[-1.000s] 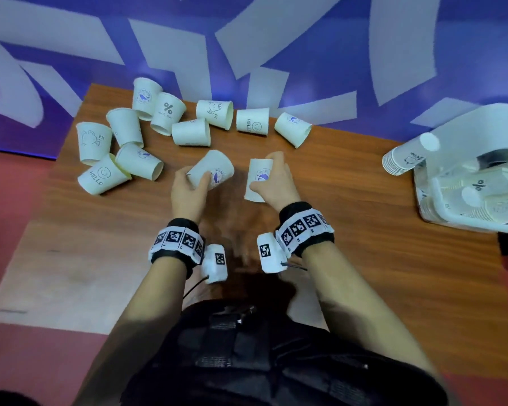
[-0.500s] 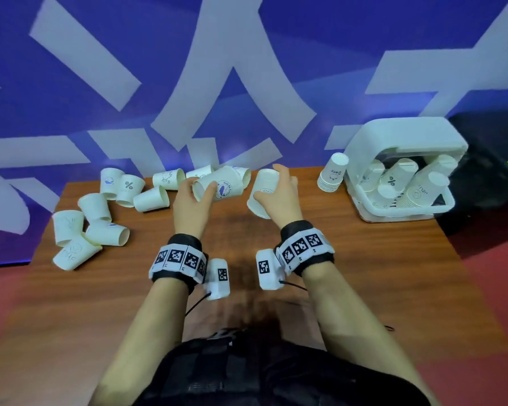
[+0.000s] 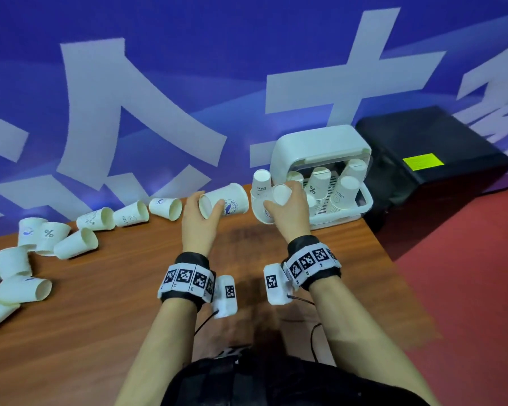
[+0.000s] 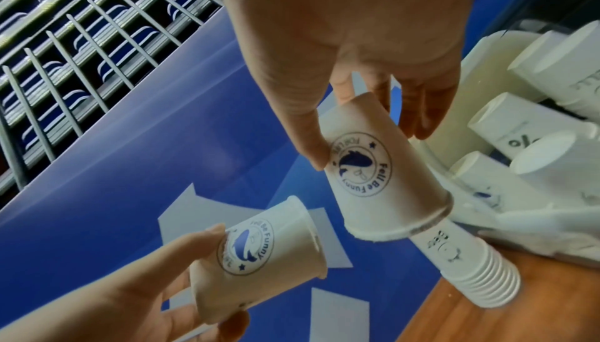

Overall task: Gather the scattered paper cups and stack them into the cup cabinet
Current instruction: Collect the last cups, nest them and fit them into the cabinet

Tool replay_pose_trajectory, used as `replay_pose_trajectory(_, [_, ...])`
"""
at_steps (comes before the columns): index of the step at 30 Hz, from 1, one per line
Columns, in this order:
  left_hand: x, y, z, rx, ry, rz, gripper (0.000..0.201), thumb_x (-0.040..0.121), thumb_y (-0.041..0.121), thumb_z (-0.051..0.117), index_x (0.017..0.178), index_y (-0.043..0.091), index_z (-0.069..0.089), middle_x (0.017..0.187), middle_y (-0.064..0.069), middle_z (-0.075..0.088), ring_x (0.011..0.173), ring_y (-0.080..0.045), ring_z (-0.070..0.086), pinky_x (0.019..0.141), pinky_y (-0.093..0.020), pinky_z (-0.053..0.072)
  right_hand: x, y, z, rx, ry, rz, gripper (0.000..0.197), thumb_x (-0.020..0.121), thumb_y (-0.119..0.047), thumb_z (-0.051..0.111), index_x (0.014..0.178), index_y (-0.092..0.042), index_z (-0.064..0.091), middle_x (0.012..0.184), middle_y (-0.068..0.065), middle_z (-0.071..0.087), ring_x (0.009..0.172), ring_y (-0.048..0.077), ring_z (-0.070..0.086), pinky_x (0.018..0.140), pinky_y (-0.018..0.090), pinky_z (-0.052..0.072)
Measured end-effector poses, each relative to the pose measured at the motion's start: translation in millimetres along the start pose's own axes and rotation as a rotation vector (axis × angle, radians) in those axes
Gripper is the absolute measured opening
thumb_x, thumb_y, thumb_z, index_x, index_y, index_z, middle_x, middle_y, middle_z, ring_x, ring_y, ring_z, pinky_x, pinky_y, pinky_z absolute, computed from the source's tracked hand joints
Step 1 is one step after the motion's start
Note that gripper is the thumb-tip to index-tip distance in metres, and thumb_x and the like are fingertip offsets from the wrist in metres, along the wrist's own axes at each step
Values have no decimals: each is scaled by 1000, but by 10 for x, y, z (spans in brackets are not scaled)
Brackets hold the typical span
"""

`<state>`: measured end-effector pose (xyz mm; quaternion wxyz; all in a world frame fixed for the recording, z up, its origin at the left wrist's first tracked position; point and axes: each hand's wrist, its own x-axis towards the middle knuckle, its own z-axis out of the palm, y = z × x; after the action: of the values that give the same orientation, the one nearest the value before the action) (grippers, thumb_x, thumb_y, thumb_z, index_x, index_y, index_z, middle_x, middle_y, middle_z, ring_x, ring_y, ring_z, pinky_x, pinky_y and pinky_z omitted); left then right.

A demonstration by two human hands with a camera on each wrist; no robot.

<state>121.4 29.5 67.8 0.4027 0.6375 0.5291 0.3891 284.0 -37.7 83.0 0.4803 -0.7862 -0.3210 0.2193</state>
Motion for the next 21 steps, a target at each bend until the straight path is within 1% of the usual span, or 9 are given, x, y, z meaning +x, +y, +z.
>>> replay_pose_trajectory(2, [3,49,240,10,-11,14,47,88,30,65,128,13,48,124,-5,56,112,-17,52,95,-31,42,130,106,-193,-33,42,-9,48,75,-13,70,117,-11,47,118,10,52,108,28,48,94,35,40])
replay_pose_trajectory(3, [2,78,361,15,-20,14,48,87,30,66,129,14,48,126,-5,55,114,-19,51,96,-32,42,194,168,-285,-58,61,-13,46,76,-13,68,117,-9,47,118,11,52,109,30,47,96,38,39])
replay_pose_trajectory(6, [-8,164,727,40,-53,12,51,84,23,67,130,16,46,129,-7,50,113,-19,50,90,-27,38,393,353,-556,-91,90,-7,45,78,-13,67,118,-8,47,118,12,53,111,32,46,100,44,37])
replay_pose_trajectory(9, [-46,225,1078,75,-91,42,53,83,18,67,131,19,46,129,-6,49,108,-14,46,87,-25,35,587,525,-813,-82,118,11,47,79,-15,68,121,-9,47,120,10,53,113,31,45,100,43,38])
replay_pose_trajectory(11, [-70,245,1294,89,-119,70,58,81,21,69,134,21,45,130,-3,49,110,-14,46,87,-26,35,702,627,-956,-72,131,19,48,78,-17,69,120,-11,48,120,9,53,112,30,46,100,44,39])
replay_pose_trajectory(13, [-82,260,1483,83,-135,82,63,79,23,70,135,25,43,130,-1,50,115,-17,46,90,-30,38,803,707,-1072,-43,139,41,47,77,-20,69,119,-13,48,118,8,55,111,30,48,97,45,42])
replay_pose_trajectory(17, [-95,337,1765,186,-153,142,55,80,23,70,130,23,49,129,-3,51,114,-24,44,92,-33,36,970,831,-1190,26,141,85,52,73,-27,68,120,-13,50,116,8,57,110,29,52,96,47,45])
replay_pose_trajectory(19, [-70,374,1873,235,-150,173,50,80,21,69,127,22,51,127,-1,51,113,-24,43,95,-35,37,1051,889,-1226,43,135,98,57,69,-34,66,120,-16,50,117,7,58,110,30,52,95,48,46])
replay_pose_trajectory(21, [-11,381,1978,276,-142,238,47,80,18,68,124,21,52,126,1,52,112,-22,44,96,-36,38,1129,937,-1266,44,127,106,56,69,-33,68,120,-18,51,117,5,58,111,29,52,95,47,46])
